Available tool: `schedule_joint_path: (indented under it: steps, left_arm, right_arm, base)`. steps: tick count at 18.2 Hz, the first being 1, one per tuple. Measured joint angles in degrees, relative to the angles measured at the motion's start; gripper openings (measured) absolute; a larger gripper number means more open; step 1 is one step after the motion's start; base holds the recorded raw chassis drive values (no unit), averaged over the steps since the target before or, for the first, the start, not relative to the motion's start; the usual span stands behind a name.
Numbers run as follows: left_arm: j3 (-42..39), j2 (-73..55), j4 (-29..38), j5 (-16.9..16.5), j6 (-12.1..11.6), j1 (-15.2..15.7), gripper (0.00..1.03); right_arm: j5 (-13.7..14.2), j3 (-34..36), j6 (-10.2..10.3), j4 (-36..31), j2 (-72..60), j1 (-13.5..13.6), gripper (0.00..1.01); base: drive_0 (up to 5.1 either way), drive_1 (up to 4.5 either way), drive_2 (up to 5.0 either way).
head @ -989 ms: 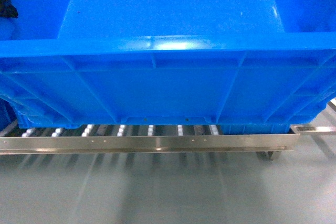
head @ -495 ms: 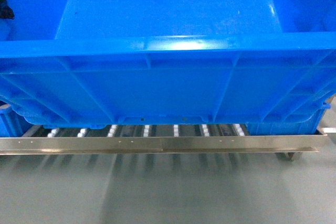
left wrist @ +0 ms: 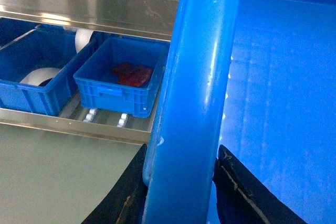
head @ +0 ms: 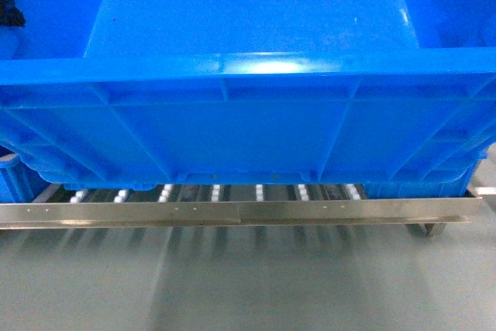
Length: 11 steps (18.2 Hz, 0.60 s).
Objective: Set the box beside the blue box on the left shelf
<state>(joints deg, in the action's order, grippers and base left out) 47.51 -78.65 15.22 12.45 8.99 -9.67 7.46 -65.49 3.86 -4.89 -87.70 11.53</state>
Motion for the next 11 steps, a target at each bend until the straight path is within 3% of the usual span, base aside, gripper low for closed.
schedule_joint_path:
  steps: [11]
  left_arm:
    - [0.0,0.0,0.3,0.0,0.0,0.0,0.32]
  right_arm:
    - [0.0,0.0,0.0,-0.3,0.0,0.0,0.18]
  base:
    - [0.0,0.0,0.0]
